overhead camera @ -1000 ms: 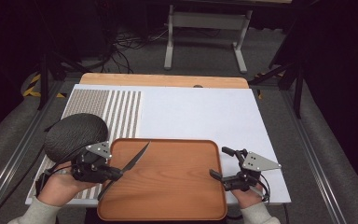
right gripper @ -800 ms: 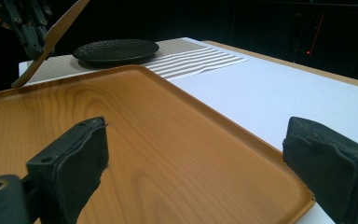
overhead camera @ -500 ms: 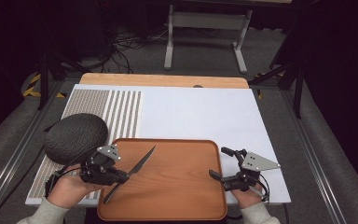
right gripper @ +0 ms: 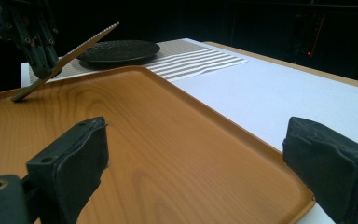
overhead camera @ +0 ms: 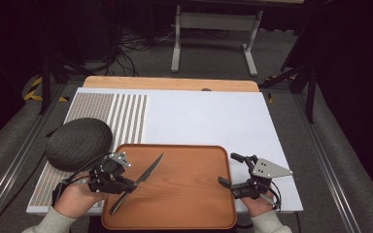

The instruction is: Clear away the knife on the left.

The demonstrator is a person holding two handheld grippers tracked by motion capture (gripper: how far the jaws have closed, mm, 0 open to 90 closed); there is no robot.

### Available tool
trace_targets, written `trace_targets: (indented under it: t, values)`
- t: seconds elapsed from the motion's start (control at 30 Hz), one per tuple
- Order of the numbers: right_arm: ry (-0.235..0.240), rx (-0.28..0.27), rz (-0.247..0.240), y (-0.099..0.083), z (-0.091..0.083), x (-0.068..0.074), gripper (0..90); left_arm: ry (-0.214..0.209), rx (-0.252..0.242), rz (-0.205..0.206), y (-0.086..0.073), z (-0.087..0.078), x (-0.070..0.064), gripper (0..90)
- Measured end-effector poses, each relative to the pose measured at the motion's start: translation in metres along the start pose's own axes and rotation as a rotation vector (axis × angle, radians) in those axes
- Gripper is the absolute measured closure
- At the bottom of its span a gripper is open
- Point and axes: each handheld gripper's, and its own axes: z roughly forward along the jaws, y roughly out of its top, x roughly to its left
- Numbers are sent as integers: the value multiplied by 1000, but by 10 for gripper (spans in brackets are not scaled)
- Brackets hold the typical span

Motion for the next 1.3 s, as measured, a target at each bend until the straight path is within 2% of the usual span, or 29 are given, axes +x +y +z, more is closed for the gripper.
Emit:
trace_targets:
  t: [0.07, 0.33, 0.43, 0.57, 1.3]
  values:
    - [0, -1, 0, 0, 0, 0, 72, 4, 10, -22, 0, 1, -1, 801]
    - [0, -1, -1, 0, 0, 0, 72, 13, 23, -48, 1, 5, 0, 801]
    - [1, -2, -1, 0, 0, 0, 72, 23, 41, -70, 2, 8, -1, 800]
    - [1, -2, -1, 0, 0, 0, 72, 25, 52, -60, 3, 11, 0, 800]
    - [2, 1, -2, 0, 0, 0, 72, 53, 127, -87, 5, 24, 2, 798]
